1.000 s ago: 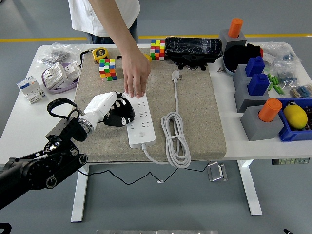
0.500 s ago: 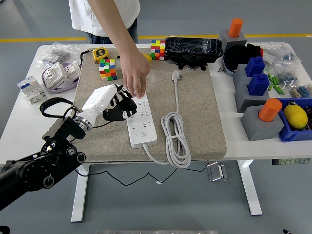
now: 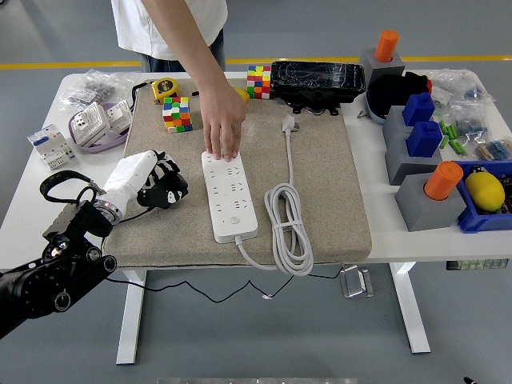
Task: Put the plug near the board,insert it into the board,press the button,pull the plug out
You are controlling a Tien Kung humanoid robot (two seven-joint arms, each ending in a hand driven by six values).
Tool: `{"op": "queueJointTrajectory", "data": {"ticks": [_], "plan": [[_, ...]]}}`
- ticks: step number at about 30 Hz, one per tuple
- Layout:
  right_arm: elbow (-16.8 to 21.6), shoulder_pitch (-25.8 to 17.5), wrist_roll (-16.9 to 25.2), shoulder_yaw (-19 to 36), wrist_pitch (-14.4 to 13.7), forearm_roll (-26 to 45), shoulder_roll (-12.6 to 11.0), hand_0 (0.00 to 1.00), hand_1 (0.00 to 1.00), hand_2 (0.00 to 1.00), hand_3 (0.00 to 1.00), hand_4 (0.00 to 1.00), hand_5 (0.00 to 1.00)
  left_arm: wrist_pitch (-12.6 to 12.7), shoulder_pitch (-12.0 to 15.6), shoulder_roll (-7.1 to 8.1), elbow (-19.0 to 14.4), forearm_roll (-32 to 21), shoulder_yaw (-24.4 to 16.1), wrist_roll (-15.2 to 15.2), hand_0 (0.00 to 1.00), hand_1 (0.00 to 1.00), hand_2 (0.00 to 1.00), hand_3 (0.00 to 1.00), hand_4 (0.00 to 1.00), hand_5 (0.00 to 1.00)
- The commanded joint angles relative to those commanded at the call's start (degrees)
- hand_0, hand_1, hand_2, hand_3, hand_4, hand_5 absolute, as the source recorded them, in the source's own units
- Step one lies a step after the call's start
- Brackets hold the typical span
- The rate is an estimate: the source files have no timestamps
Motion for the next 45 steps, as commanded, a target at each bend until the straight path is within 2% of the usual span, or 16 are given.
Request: {"op": "queueJointTrajectory", "data": {"ticks": [2,3,8,9,14,15,21,26,27,32,33,34,38,39,41,45], "plan": [[0.1,0.0,0.0,0.0,0.0,-0.1,0.0,0.603,0.641,0.643,0.553,0.954,0.489,0.1,0.1,-0.07,0.1,-0.2,0.0,-0.1,0.308,0.344,0.339,0.526,0.659,0.002],[0.1,0.0,0.0,0.1,0.0,-0.1,0.0,0.603,0.641,0.643,0.553,0.954,0.488,0.0,0.1,-0.11,0.2,-0.2,0.0,-0.1,0.39,0.454,0.475,0.558,0.709,0.016],[0.2,0.0,0.0,0.1,0.0,-0.2,0.0,0.603,0.641,0.643,0.553,0.954,0.488,0.2,0.2,-0.26,0.3,0.1,-0.1,-0.2,0.39,0.454,0.475,0.558,0.709,0.016],[0.2,0.0,0.0,0.1,0.0,-0.2,0.0,0.602,0.641,0.643,0.553,0.954,0.489,0.2,0.2,-0.24,0.3,0.0,-0.1,-0.3,0.458,0.54,0.515,0.591,0.998,0.241],[0.0,0.0,0.0,0.1,0.0,-0.1,0.1,0.602,0.641,0.643,0.553,0.954,0.489,0.7,0.2,-0.24,0.0,-1.0,-0.2,-0.7,0.458,0.54,0.515,0.591,0.998,0.241],[0.0,-0.1,0.0,0.1,0.0,-0.1,0.1,0.603,0.641,0.643,0.553,0.954,0.488,0.7,0.2,-0.26,-0.1,-1.0,-0.2,-0.6,0.491,0.565,0.551,0.665,0.998,0.349],[0.1,0.0,0.0,0.1,0.0,-0.2,0.1,0.605,0.641,0.643,0.554,0.954,0.488,0.5,0.4,-0.2,-0.5,-0.6,-0.4,-0.5,0.485,0.562,0.553,0.669,0.998,0.371],[0.1,0.0,0.0,0.1,0.0,-0.2,0.1,0.605,0.641,0.643,0.554,0.954,0.488,0.7,1.9,0.14,-4.6,-0.7,-4.2,-1.2,0.485,0.562,0.553,0.669,0.998,0.371],[0.1,0.0,0.0,0.0,0.0,-0.2,0.0,0.604,0.641,0.643,0.554,0.954,0.488,1.1,2.6,0.21,-6.3,-1.7,-5.7,-1.8,0.422,0.539,0.53,0.58,0.995,0.306],[-0.1,0.0,0.0,0.0,0.0,-0.2,0.1,0.604,0.641,0.643,0.554,0.954,0.488,1.6,5.6,0.75,-13.4,-11.9,-11.1,-5.3,0.422,0.539,0.53,0.58,0.995,0.306],[-0.2,0.1,0.0,0.0,0.0,-0.1,0.1,0.603,0.641,0.643,0.554,0.953,0.487,1.9,6.6,0.89,-14.6,-14.5,-12.2,-6.6,0.359,0.442,0.503,0.545,0.898,0.326],[-0.3,0.2,0.0,0.1,-0.1,-0.1,0.1,0.603,0.641,0.643,0.554,0.953,0.487,2.0,7.4,0.96,-15.7,-16.7,-13.3,-7.7,0.359,0.442,0.503,0.545,0.898,0.326],[-1.0,0.3,-0.1,-0.2,-0.1,0.2,0.3,0.603,0.641,0.643,0.554,0.953,0.487,1.4,10.8,0.1,-17.6,-26.4,-18.1,-7.8,0.359,0.442,0.503,0.545,0.898,0.326],[-1.1,0.4,-0.2,-0.3,-0.2,0.3,0.4,0.603,0.641,0.643,0.554,0.953,0.487,1.3,11.6,-0.24,-17.8,-28.6,-19.4,-7.6,0.335,0.377,0.479,0.53,0.825,0.312],[-1.3,0.4,-0.3,-0.3,-0.1,0.3,0.6,0.604,0.641,0.643,0.553,0.952,0.489,1.1,13.0,-0.9,-18.2,-33.8,-22.1,-7.3,0.335,0.377,0.479,0.53,0.825,0.312],[-1.3,0.5,-0.3,-0.3,-0.1,0.1,0.9,0.604,0.641,0.643,0.553,0.951,0.488,0.9,13.7,-0.82,-18.4,-42.6,-23.2,-7.2,0.338,0.373,0.474,0.53,0.79,0.295]]}}
